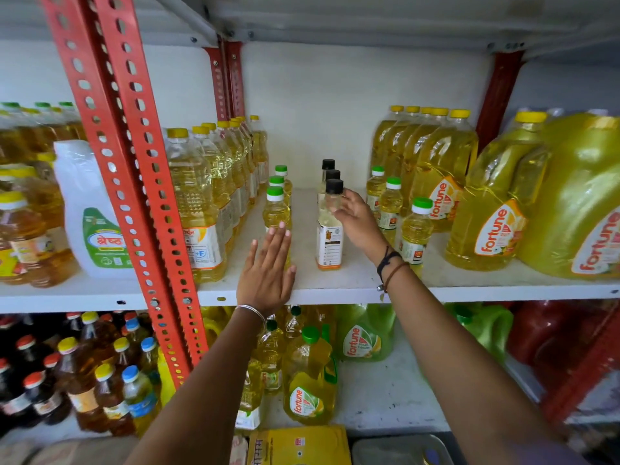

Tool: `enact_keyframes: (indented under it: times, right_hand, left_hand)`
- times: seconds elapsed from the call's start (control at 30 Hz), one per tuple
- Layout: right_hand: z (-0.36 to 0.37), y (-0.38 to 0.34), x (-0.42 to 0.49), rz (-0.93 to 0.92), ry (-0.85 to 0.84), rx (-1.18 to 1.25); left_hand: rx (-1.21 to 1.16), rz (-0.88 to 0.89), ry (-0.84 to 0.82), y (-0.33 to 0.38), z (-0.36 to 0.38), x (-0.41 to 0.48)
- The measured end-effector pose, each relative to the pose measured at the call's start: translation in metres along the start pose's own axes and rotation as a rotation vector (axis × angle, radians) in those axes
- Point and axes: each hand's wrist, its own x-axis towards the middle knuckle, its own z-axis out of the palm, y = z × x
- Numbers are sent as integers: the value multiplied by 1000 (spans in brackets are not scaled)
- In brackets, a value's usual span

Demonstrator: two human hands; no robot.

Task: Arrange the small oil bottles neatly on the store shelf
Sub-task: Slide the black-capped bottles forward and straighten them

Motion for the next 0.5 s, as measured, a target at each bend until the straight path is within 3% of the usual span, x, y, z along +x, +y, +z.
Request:
enact_keyframes:
  times: [0.23,0.5]
  right_hand:
    - [-6,-1,7,17,65,76]
    - [-9,-7,8,12,171,-120]
  left_hand:
    - [26,16,5,-1,3,0]
    - [38,19,7,-2,4,0]
